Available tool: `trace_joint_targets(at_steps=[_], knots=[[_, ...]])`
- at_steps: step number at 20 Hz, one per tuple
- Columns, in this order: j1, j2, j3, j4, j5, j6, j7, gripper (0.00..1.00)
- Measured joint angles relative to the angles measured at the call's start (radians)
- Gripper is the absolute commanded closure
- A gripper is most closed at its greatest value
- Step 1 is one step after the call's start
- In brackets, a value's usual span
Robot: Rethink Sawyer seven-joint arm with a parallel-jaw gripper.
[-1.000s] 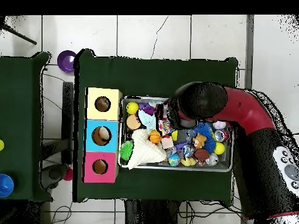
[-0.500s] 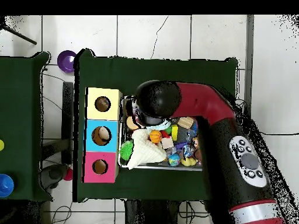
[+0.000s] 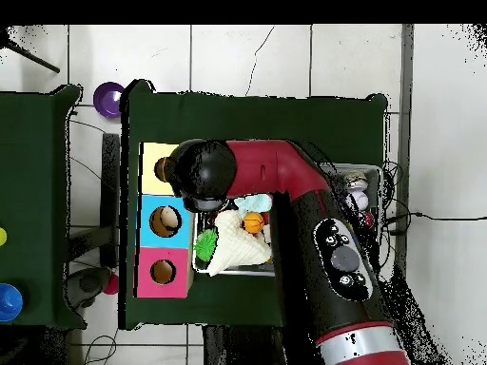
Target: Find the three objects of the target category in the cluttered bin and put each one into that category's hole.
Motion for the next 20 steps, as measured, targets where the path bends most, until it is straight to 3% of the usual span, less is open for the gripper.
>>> trace_joint_targets(at_steps=[12,20], knots=[[0.056,-0.027,-0.081,0.005,0.037,-0.005,0.002,1.00],[0.131,-0.027,-0.145,-0.013,0.059,-0.005,0.005,1.00]])
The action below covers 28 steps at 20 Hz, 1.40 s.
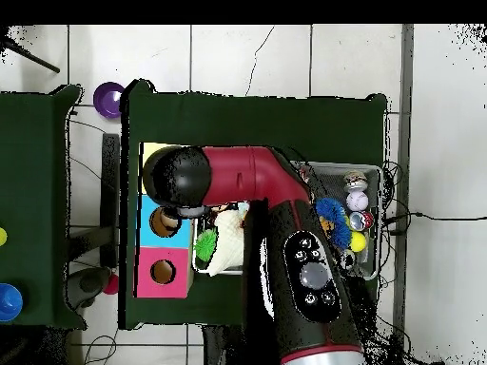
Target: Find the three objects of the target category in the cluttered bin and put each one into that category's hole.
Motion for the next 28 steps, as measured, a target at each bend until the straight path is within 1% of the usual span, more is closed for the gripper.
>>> trace_joint_targets(at_steps=[5,7,15,21,25,28], knots=[[0.057,0.000,-0.035,-0.024,0.032,0.000,0.033,1.00],[0.090,0.000,-0.053,-0.041,0.047,0.000,0.061,1.00],[0.164,0.001,-0.088,-0.101,0.065,0.000,0.127,1.00],[0.175,0.003,-0.101,-0.134,0.065,-0.003,0.130,1.00],[0.175,0.007,-0.113,-0.137,0.064,-0.039,0.130,1.00],[0.175,0.018,-0.122,-0.138,0.058,-0.090,0.130,1.00]])
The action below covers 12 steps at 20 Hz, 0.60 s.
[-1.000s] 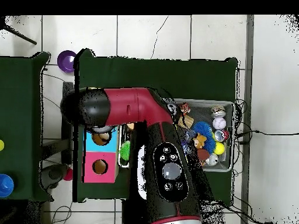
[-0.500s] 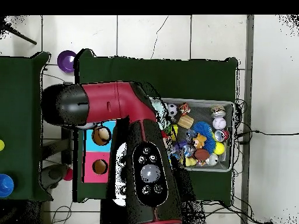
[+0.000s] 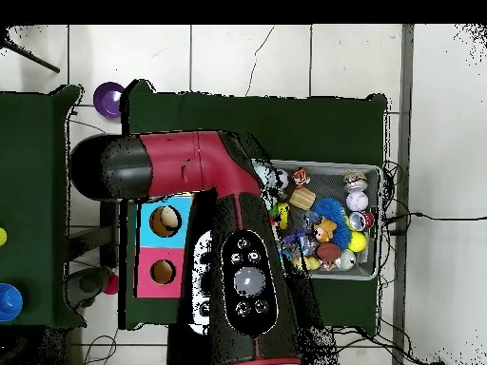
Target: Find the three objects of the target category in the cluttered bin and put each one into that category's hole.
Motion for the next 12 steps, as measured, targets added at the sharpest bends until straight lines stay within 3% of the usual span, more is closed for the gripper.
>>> trace_joint_targets(at_steps=[12], knots=[[-0.014,0.050,-0.026,0.000,-0.036,-0.118,0.000,1.00]])
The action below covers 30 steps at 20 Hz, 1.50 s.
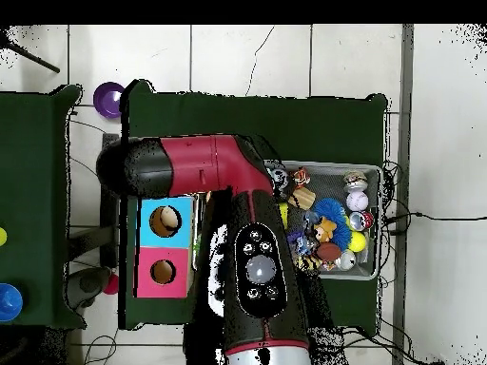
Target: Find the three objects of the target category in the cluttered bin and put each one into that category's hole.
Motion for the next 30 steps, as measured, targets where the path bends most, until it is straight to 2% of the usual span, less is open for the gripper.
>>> trace_joint_targets(at_steps=[11,23,30], knots=[[0.014,0.012,-0.042,0.000,-0.001,-0.023,0.000,1.00],[0.039,0.012,-0.049,0.001,0.081,-0.059,0.001,1.00],[0.041,0.013,-0.049,0.011,0.124,-0.116,0.001,1.00]])
